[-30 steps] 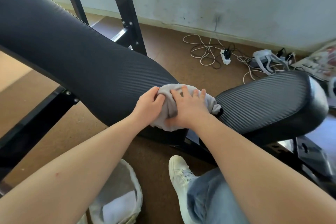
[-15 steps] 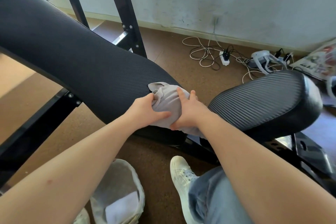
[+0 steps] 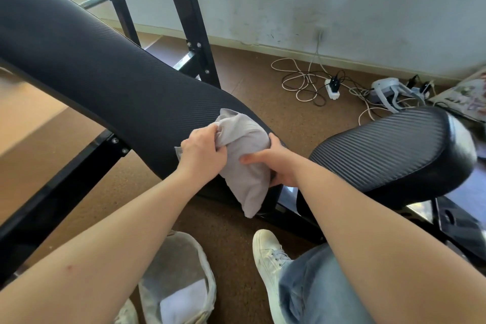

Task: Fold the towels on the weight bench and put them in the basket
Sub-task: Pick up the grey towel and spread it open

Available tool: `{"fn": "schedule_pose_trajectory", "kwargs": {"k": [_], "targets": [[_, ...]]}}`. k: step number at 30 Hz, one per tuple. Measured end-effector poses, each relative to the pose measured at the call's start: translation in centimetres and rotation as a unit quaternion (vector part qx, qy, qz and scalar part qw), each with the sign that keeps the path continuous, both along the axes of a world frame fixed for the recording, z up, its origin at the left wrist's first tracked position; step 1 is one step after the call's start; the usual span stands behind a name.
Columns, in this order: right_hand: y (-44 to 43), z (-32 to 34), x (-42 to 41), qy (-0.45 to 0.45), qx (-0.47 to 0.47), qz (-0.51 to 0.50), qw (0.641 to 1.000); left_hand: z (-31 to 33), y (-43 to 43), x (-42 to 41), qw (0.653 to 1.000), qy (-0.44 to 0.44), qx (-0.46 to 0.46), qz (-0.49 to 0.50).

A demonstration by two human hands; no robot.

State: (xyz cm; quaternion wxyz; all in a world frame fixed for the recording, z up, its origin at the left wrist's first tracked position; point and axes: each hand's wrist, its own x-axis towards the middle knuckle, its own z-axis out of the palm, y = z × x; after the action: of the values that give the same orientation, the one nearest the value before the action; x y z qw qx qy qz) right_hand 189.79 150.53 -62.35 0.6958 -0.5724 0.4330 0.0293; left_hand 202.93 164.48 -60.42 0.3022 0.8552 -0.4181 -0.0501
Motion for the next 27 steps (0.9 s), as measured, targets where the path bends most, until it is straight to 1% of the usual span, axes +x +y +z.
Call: {"fn": "schedule_pose_trajectory", "kwargs": {"k": [3, 5, 7, 10, 12, 14, 15, 16, 18, 19, 21, 23, 25, 26, 27], "targets": [[0.5, 0.1, 0.5, -0.031, 0.029, -0.03, 0.999, -0.1, 0.6, 0.1, 0.996, -0.014, 0.037, -0.079], [0.5, 0.7, 0.7, -0.075, 0.047, -0.051, 0.995, -0.1, 0.8, 0.6, 0.995, -0.027, 0.013, -0.096], [0.4, 1.2, 0.9, -0.108, 0.06, -0.074, 0.989, -0.1, 1.2, 1.2, 0.992, -0.066, -0.002, -0.105], [0.7, 1.5, 1.1, -0.117, 0.06, -0.095, 0.987, -0.3, 1.7, 1.5, 0.988, -0.12, -0.004, -0.097], [0.8, 1.3, 1.4, -0.117, 0.043, -0.113, 0.986, -0.3, 1.9, 1.0, 0.983, -0.169, -0.01, -0.073], [0.8, 1.3, 1.9, -0.124, 0.022, -0.165, 0.978, 0.0, 2.1, 0.4, 0.981, -0.185, -0.041, -0.05], [0.7, 1.2, 2.1, -0.129, 0.019, -0.194, 0.972, 0.2, 2.2, 0.0, 0.981, -0.172, -0.061, -0.059], [0.6, 1.2, 2.2, -0.131, 0.02, -0.222, 0.966, 0.4, 2.4, -0.6, 0.984, -0.142, -0.07, -0.084], [0.7, 1.2, 2.2, -0.116, 0.015, -0.254, 0.96, 0.6, 2.6, -1.6, 0.986, -0.054, -0.048, -0.149], [0.8, 1.1, 2.2, -0.096, 0.01, -0.257, 0.962, 0.6, 2.7, -2.0, 0.985, -0.019, -0.034, -0.166], [1.2, 0.9, 2.1, -0.059, 0.006, -0.247, 0.967, 0.6, 2.7, -2.2, 0.986, 0.021, -0.025, -0.163], [1.6, 1.0, 2.1, -0.05, -0.004, -0.221, 0.974, 0.3, 2.6, -1.7, 0.987, 0.012, 0.024, -0.158], [1.9, 1.3, 2.0, -0.025, -0.067, -0.146, 0.987, -0.2, 2.5, -1.3, 0.986, -0.042, 0.088, -0.134], [2.0, 1.5, 1.9, -0.006, -0.111, -0.1, 0.989, -0.4, 2.5, -1.2, 0.989, -0.058, 0.086, -0.105], [2.0, 1.7, 1.9, 0.006, -0.153, -0.066, 0.986, -0.4, 2.5, -1.0, 0.994, -0.057, 0.062, -0.071]]}}
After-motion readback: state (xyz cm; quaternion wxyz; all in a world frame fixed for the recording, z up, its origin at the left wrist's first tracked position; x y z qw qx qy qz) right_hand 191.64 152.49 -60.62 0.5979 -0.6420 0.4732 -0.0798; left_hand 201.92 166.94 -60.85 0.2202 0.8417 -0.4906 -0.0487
